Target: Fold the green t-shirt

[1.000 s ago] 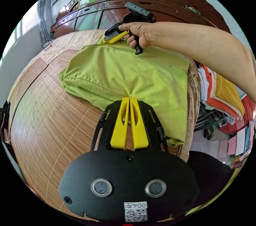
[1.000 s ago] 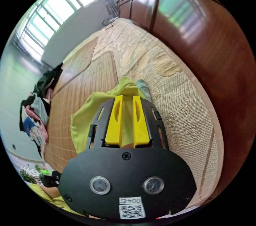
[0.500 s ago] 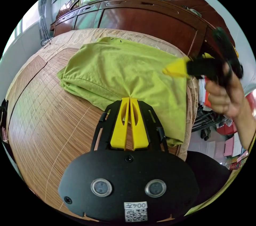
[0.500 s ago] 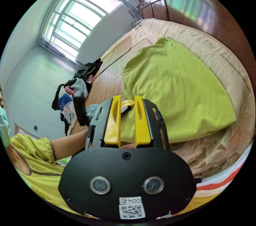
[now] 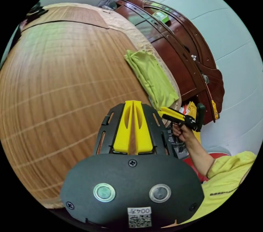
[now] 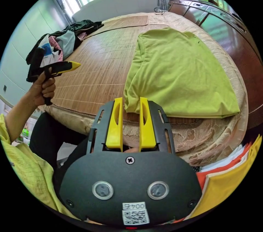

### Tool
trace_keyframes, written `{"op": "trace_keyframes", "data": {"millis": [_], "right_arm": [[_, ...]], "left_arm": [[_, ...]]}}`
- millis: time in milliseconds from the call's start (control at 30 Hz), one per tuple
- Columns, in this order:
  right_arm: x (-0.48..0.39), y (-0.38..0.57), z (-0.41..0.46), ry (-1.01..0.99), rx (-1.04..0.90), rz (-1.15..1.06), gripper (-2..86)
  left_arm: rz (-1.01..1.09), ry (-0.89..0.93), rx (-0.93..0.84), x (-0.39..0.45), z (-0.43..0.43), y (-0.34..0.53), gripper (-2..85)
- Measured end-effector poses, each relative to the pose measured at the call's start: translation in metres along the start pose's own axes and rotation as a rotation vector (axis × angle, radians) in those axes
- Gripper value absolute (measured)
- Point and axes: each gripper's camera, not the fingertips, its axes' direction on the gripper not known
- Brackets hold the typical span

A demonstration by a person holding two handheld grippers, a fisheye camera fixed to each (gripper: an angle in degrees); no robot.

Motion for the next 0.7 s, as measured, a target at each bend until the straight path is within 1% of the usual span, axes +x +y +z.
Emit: {"op": "trace_keyframes", "data": {"millis": [67, 167, 267, 333, 367, 433, 533, 567, 633, 700], "right_arm": [[-0.002, 0.004, -0.004, 0.013, -0.012, 0.004, 9.9], [-0.005, 0.013, -0.024, -0.012, 0.070, 0.048, 8.9], [-0.013, 0.024, -0.041, -0.199, 0.138, 0.096, 8.6], [-0.021, 0.039, -0.043, -0.374, 0.153, 0.140, 8.3], [-0.023, 0.044, -0.042, -0.423, 0.158, 0.155, 8.2], [-0.022, 0.069, -0.035, -0.625, 0.180, 0.221, 7.8], [-0.011, 0.107, -0.017, -0.811, 0.208, 0.336, 9.0], [-0.009, 0.114, -0.013, -0.843, 0.207, 0.354, 9.7], [-0.002, 0.141, 0.004, -0.947, 0.200, 0.426, 13.9], [0.001, 0.159, 0.020, -0.999, 0.171, 0.474, 15.6]], "left_arm": [[-0.067, -0.018, 0.040, -0.025, -0.047, 0.041, 0.1], [-0.164, -0.014, 0.088, -0.053, -0.096, 0.086, 0.1], [-0.250, 0.012, 0.136, -0.074, -0.135, 0.123, 0.1], [-0.272, 0.002, 0.151, -0.079, -0.153, 0.140, 0.2], [-0.271, -0.005, 0.160, -0.080, -0.165, 0.149, 0.2], [-0.258, -0.015, 0.166, -0.079, -0.182, 0.161, 0.2], [-0.242, -0.010, 0.176, -0.081, -0.210, 0.182, 0.2], [-0.253, 0.004, 0.189, -0.085, -0.221, 0.192, 0.3], [-0.287, 0.044, 0.223, -0.095, -0.237, 0.211, 0.4], [-0.326, 0.096, 0.269, -0.106, -0.254, 0.230, 0.7]]}}
